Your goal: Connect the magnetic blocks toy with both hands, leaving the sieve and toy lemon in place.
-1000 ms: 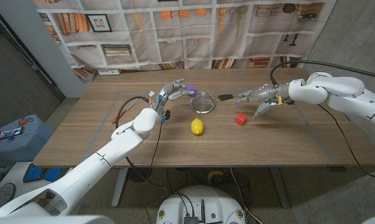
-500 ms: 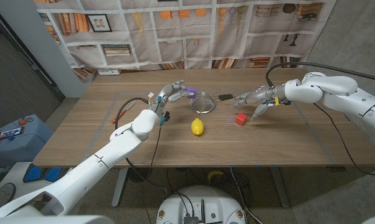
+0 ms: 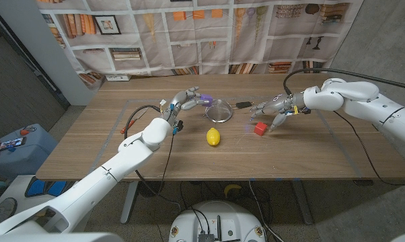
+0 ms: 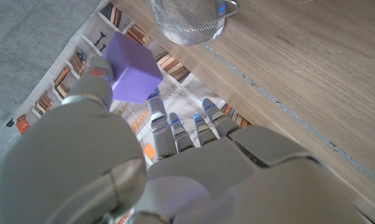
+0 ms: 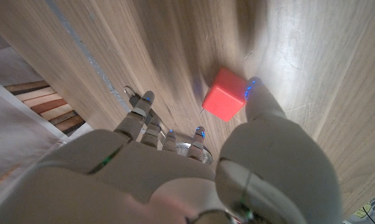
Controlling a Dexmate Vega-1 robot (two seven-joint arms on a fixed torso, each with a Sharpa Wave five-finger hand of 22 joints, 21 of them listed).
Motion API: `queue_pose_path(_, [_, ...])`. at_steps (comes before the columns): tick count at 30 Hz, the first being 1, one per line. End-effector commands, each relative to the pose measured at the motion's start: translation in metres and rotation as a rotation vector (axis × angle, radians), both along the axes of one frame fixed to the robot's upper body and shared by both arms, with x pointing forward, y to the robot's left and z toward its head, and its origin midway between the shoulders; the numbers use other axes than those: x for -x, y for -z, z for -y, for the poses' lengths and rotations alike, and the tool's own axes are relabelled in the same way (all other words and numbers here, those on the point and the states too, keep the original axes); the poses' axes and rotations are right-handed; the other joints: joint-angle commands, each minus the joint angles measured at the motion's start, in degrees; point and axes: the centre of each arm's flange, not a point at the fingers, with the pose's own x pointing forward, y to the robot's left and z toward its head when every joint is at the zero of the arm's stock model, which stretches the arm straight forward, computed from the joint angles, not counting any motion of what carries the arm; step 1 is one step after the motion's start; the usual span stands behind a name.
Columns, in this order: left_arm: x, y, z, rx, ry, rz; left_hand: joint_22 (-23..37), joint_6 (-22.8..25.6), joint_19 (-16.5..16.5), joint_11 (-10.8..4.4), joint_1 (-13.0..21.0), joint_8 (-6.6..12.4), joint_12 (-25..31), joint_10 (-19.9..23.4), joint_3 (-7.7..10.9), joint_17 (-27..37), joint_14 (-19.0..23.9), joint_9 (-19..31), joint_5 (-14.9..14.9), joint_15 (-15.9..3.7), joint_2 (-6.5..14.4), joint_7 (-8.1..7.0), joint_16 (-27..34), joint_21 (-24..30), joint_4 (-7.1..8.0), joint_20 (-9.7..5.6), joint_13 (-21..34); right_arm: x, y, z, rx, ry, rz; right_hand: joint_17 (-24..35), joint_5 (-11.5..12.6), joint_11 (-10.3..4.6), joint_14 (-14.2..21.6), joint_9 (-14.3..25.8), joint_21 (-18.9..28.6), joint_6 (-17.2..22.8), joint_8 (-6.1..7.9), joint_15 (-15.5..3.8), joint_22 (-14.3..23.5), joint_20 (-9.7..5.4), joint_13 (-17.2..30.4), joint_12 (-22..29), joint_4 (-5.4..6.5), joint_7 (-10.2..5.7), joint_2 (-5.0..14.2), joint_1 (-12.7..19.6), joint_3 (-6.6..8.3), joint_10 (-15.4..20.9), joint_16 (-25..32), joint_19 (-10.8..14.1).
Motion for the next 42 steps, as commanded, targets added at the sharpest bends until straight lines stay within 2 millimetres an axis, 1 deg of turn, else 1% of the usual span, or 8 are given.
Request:
queue_pose_path(1, [-0.001, 0.0008, 0.0005, 0.004, 0.003, -0.002, 0.3, 5.1, -0.2, 0.11, 1.6, 0.2, 0.1, 0.0, 0.2, 0.1, -0.1, 0.2, 0.3, -1.18, 2.1, -4.05, 0.0, 0.3, 0.11, 0.13, 0.1, -0.0061, 0.0031, -0.005, 0.005, -0.02, 0.003, 0.3, 0.3, -0.28, 0.2, 0.4, 0.2, 0.8, 0.59, -0.55, 0.2, -0.35, 0.3, 0.4, 0.27, -0.1, -0.36, -0.8, -0.22, 0.3, 0.6, 0.5])
queue_pose_path(11, [-0.0005, 0.0028, 0.0001, 0.004, 0.002, -0.005, 0.3, 5.2, -0.2, 0.08, 1.6, 0.04, 0.1, 0.0, 0.13, 0.1, -0.1, 0.2, 0.3, -1.12, 2.2, -4.04, 0.0, 0.3, 0.11, 0.17, 0.1, -0.0082, 0.0088, -0.0045, 0.017, -0.026, 0.008, 0.7, 0.6, -0.63, 0.7, 0.7, 0.4, 2.9, 1.84, -1.15, 0.2, -0.94, 0.4, 0.7, 0.65, -0.1, -0.31, -1.5, -0.66, 1.1, 1.0, 1.3])
queue_pose_path(17, [0.0, 0.0035, 0.0, 0.0, 0.004, -0.005, 0.3, 5.3, -0.2, 0.11, 1.6, -0.02, 0.1, 0.0, 0.08, 0.1, 0.0, 0.2, 0.3, -1.19, 2.2, -4.04, 0.1, 0.3, 0.11, 0.19, 0.1, -0.0103, 0.011, -0.0028, 0.018, -0.025, 0.006, 1.0, 0.9, -0.94, 1.2, 0.9, 0.4, 4.6, 2.84, -1.65, 0.2, -1.35, 0.4, 0.9, 0.84, -0.11, -0.32, -2.1, -1.03, 1.9, 1.4, 1.7])
queue_pose_path(21, [-0.0001, 0.004, -0.0001, 0.0, 0.006, -0.006, 0.3, 5.3, -0.2, 0.15, 1.6, -0.09, 0.1, 0.0, 0.05, 0.1, 0.0, 0.2, 0.3, -1.11, 2.3, -3.96, 0.0, 0.3, 0.13, 0.24, 0.1, -0.0114, 0.01, -0.0014, 0.026, -0.023, 0.011, 1.2, 1.0, -1.02, 1.4, 1.0, 0.4, 5.7, 3.44, -2.01, 0.2, -2.01, 0.4, 1.0, 0.93, -0.13, -0.34, -2.4, -1.27, 2.3, 1.5, 2.0])
queue_pose_path(31, [0.0006, 0.0048, 0.001, 0.004, 0.008, -0.005, 0.3, 5.6, -0.2, 0.02, 1.6, -0.18, 0.1, 0.1, -0.03, 0.1, 0.0, 0.3, 0.3, -1.19, 2.3, -4.06, 0.1, 0.3, 0.13, 0.16, 0.1, -0.0121, 0.0087, -0.0015, 0.039, -0.036, 0.026, 1.5, 1.4, -1.37, 1.9, 1.1, 0.5, 6.8, 4.14, -2.48, 0.2, -2.7, 0.4, 1.2, 0.94, -0.17, -0.31, -2.6, -1.52, 3.2, 1.9, 2.7])
queue_pose_path(37, [0.0011, 0.0052, 0.0019, 0.002, 0.008, -0.005, 0.3, 5.6, -0.2, 0.07, 1.6, -0.26, 0.1, 0.2, -0.08, 0.1, 0.0, 0.3, 0.3, -1.15, 2.4, -4.01, 0.1, 0.3, 0.13, 0.18, 0.1, -0.014, 0.0086, -0.0025, 0.04, -0.05, 0.026, 1.7, 2.2, -1.87, 3.0, 1.3, 0.9, 9.1, 5.4, -3.35, 0.2, -4.24, 0.3, 1.6, 0.44, -0.16, -0.2, -1.9, -1.53, 4.7, 2.3, 4.6])
queue_pose_path(40, [0.0017, 0.0057, 0.0023, 0.002, 0.007, -0.004, 0.3, 5.6, -0.2, 0.05, 1.6, -0.32, 0.1, 0.2, -0.11, 0.1, 0.1, 0.3, 0.3, -1.14, 2.4, -3.96, 0.1, 0.3, 0.13, 0.18, 0.1, -0.0143, 0.0084, -0.0025, 0.041, -0.056, 0.035, 1.8, 2.4, -1.93, 3.5, 1.3, 0.9, 9.8, 5.79, -3.6, 0.2, -4.46, 0.3, 1.6, 0.28, -0.16, -0.14, -1.5, -1.52, 5.0, 2.6, 5.1])
queue_pose_path(42, [0.0022, 0.0062, 0.0026, 0.007, 0.004, -0.006, 0.3, 5.6, -0.2, 0.08, 1.6, -0.34, 0.1, 0.2, -0.12, 0.1, 0.0, 0.3, 0.3, -1.14, 2.4, -4.0, 0.1, 0.3, 0.13, 0.17, 0.1, -0.0144, 0.0084, -0.0025, 0.036, -0.062, 0.037, 1.8, 2.6, -2.03, 3.8, 1.4, 1.0, 10.5, 6.17, -3.88, 0.1, -4.89, 0.3, 1.7, 0.24, -0.17, -0.14, -1.3, -1.62, 5.4, 2.7, 5.5])
